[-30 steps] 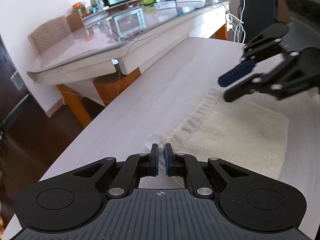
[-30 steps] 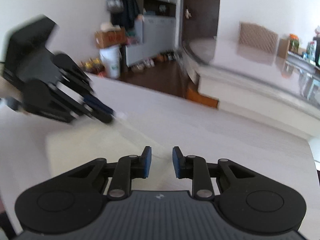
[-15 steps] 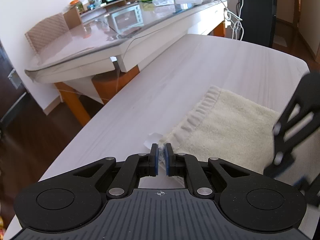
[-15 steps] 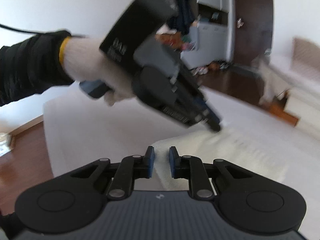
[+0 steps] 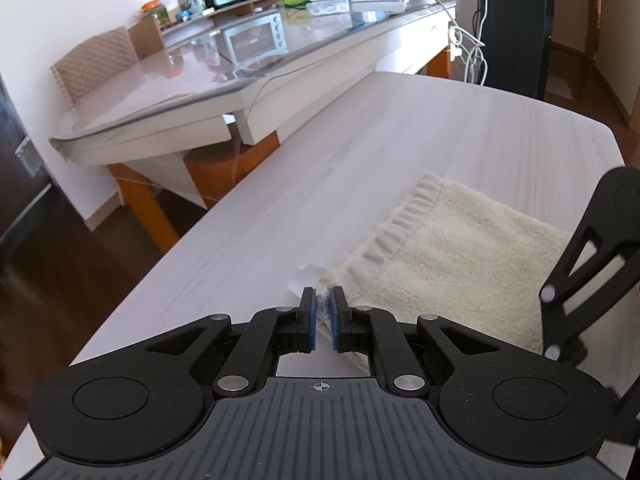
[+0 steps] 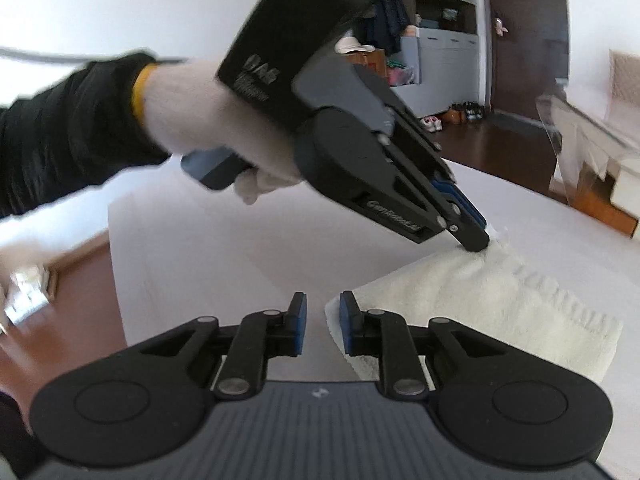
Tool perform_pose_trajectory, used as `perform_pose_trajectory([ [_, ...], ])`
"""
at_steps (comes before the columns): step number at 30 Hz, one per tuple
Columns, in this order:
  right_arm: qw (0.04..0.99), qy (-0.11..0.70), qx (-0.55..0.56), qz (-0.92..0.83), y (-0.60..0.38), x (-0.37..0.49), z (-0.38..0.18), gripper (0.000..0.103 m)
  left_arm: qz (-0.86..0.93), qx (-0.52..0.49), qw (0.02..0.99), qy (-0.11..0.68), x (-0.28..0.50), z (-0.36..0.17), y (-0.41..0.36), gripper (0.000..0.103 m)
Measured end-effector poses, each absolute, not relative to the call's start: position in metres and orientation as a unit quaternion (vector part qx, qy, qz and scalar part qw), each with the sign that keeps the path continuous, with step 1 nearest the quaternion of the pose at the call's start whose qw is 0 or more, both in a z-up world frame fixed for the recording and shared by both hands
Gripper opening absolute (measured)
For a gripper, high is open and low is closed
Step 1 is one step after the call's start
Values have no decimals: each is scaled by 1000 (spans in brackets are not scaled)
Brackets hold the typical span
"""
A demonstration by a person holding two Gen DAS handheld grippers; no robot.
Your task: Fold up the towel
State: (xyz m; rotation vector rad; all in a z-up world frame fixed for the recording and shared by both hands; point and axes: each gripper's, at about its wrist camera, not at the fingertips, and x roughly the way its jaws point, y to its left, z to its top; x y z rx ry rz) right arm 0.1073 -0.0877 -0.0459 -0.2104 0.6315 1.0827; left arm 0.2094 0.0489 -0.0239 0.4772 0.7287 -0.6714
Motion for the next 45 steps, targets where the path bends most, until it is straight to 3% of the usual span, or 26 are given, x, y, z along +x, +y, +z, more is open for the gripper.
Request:
perform_pose_trajectory([
  [6,800,305,-101,506,-87,107,-50,22,-314,227,856,343,206,-24,47,9],
  [8,809,293,-93,500,-95,103,-41,22,-314,222,857,343,205,-24,49,22],
  [11,822,283,-99,485,-110,97,-31,22,-316,208,859,344,198,-21,55,32],
  [24,853,306,-72,416,-170,91,-43,23,-310,213,860,344,132,-23,60,34],
  [33,869,289,-74,395,-186,98,-32,29,-295,167,873,351,109,-8,60,41],
  [40,880,279,-82,376,-195,114,-23,34,-265,190,874,361,94,-23,48,45],
  [45,882,266,-107,375,-188,129,-17,38,-253,180,877,367,96,-20,50,52],
])
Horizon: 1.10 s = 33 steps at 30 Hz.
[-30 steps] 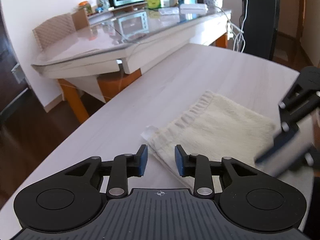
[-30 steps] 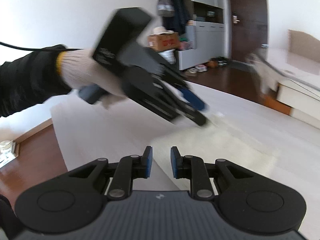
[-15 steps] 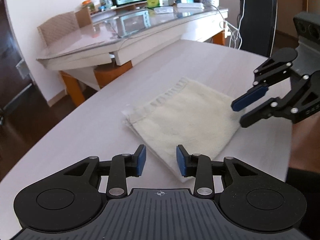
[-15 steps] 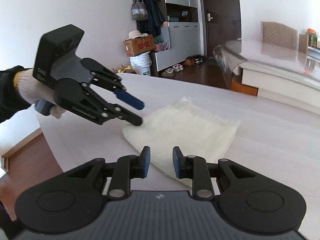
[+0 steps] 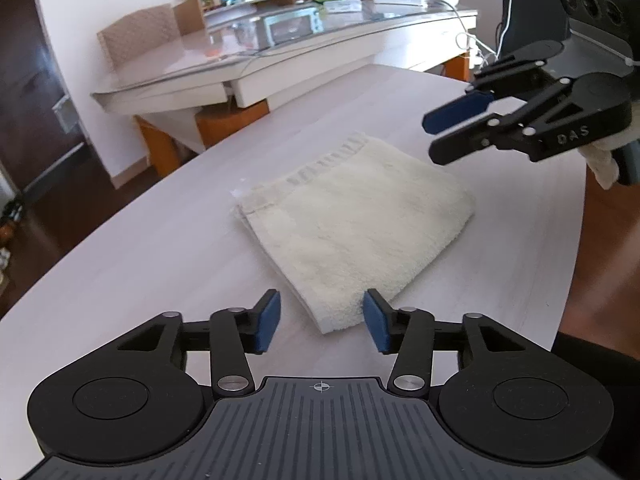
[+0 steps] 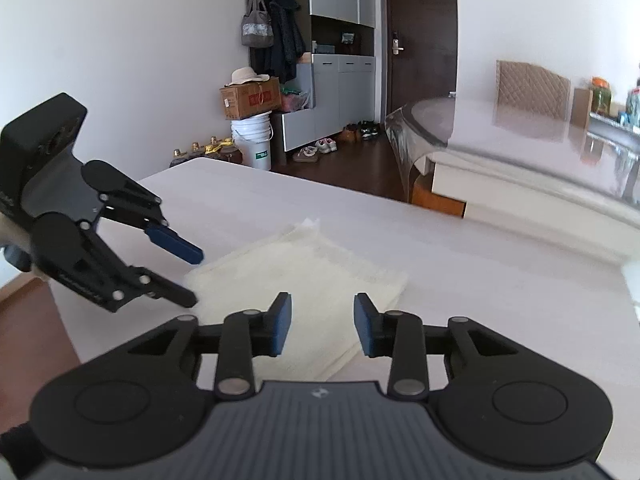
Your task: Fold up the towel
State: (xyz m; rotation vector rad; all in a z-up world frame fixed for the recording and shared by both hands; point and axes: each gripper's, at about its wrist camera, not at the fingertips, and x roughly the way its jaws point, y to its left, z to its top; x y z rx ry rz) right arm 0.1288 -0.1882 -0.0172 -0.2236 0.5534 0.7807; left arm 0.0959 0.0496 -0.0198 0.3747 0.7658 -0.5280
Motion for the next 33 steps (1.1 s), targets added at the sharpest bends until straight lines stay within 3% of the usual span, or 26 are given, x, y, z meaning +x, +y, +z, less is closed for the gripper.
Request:
perform_pose_trajectory([
  [21,860,271,-200,383,-156,179,-31,45,-217,114,903,353,92,-14,51,65],
  [33,841,286,-257,381,-151,191,-42,45,-198,165,894,366,110,-22,51,69],
])
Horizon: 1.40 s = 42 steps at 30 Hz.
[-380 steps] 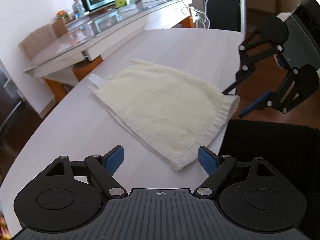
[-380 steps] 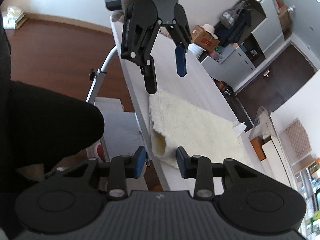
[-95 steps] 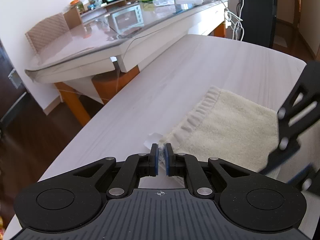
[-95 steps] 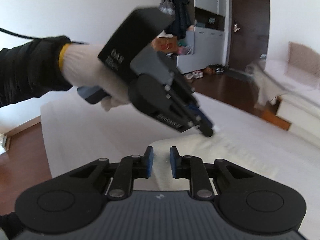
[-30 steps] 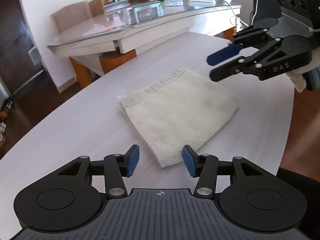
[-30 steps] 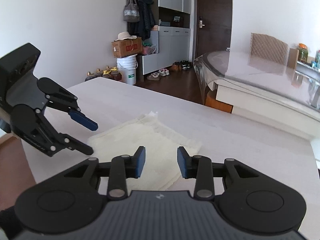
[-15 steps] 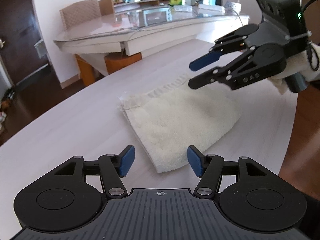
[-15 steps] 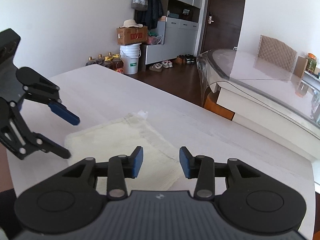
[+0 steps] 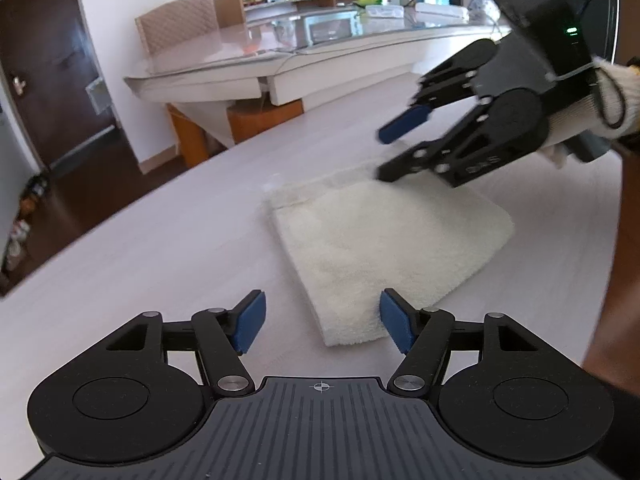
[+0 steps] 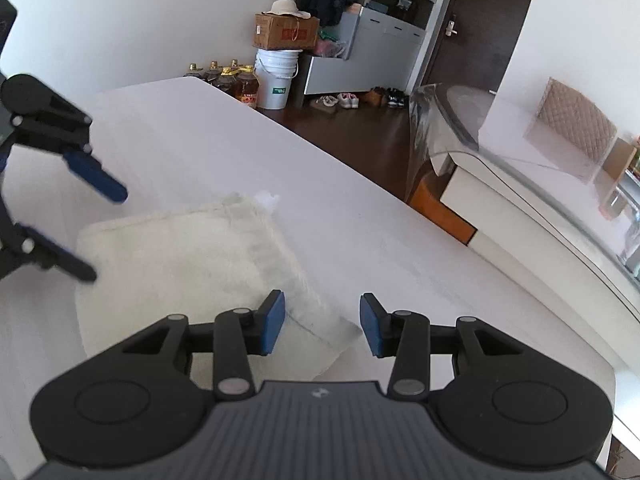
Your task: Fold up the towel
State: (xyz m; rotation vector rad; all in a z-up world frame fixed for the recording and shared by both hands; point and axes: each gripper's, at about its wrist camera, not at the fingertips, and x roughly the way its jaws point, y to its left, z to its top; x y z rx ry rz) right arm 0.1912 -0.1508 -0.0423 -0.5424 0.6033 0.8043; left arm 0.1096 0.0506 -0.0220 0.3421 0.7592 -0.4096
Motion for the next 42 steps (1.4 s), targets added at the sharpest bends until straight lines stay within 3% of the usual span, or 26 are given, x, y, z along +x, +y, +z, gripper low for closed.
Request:
perform_pose_trajectory([
  [15,897,299,-174,274,-155,103,-44,46,-189,214,889,357,176,-23,60,69],
  [27,903,282,-154,284,-180,92,-27,49,-251,182,890,333,79,-14,36,67],
  [42,898,280,-167,296,-164,84,-46,53,-199,194,893,354,79,-23,37,69],
])
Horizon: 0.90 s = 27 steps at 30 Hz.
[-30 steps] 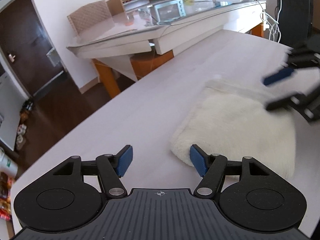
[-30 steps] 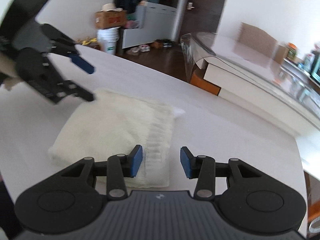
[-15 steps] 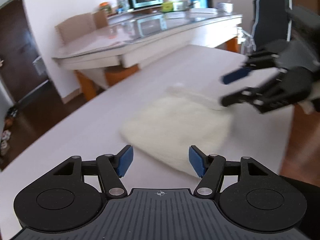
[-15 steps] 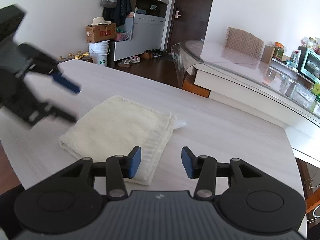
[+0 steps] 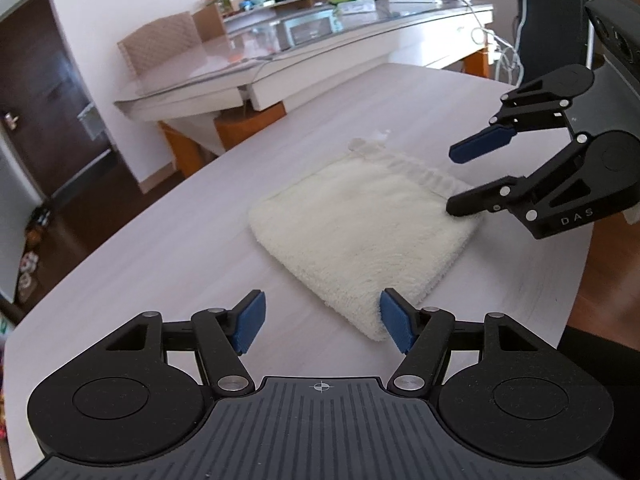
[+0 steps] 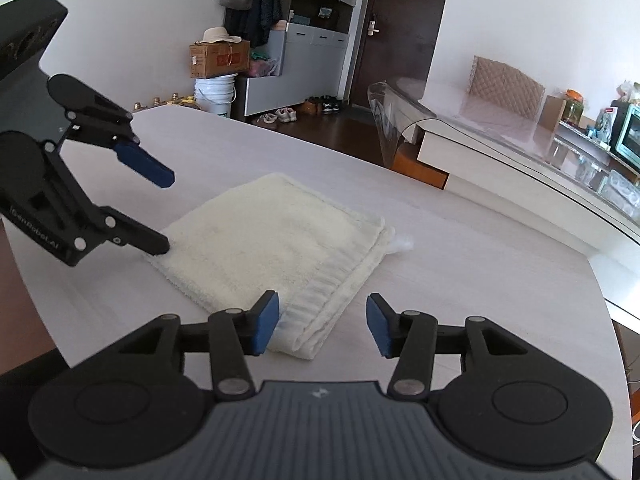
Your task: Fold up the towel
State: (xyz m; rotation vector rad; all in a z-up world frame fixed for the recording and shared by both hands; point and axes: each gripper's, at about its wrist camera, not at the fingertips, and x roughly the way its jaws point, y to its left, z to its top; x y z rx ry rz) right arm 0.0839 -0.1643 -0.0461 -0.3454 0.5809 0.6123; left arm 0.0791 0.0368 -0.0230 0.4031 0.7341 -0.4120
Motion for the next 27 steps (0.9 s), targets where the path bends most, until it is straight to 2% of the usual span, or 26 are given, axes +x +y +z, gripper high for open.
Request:
perform_pose_trajectory([
  [3,903,284,-143,288,-168,84,-43,53,-171,159,904,357,76,-22,37,71],
  [4,905,286,-133,285,-170,84,-41,53,-161,149,907,358,74,-22,38,76],
  [5,907,286,-128,282,-170,84,-40,56,-154,142,910,358,73,-22,39,81],
  [8,911,286,-117,273,-172,79,-38,68,-129,120,918,356,68,-23,39,83],
  [12,914,289,-99,266,-178,65,-36,71,-120,102,923,352,59,-20,39,93],
  [14,917,287,-95,261,-180,61,-35,83,-118,99,925,346,51,-18,37,93],
  [17,922,282,-85,249,-188,49,-33,90,-115,87,928,343,44,-15,37,95],
  [21,928,279,-75,235,-197,38,-29,94,-109,66,933,337,35,-11,38,99],
  [23,931,279,-69,226,-200,36,-28,103,-101,52,935,335,32,-10,39,103],
  [27,937,278,-42,206,-210,31,-25,103,-85,37,942,323,25,-8,42,103],
])
